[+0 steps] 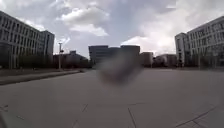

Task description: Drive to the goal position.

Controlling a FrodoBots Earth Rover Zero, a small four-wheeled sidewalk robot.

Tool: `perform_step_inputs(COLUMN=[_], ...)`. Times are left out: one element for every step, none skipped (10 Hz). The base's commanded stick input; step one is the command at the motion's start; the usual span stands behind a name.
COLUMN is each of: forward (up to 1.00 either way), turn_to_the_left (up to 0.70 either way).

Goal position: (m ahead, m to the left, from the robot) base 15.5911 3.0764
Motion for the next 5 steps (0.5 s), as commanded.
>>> perform_step_inputs(forward=[0.7,0.7,0.7,0.7,0.7], turn_to_the_left=[0.0,0.0,0.0,0.0,0.0])
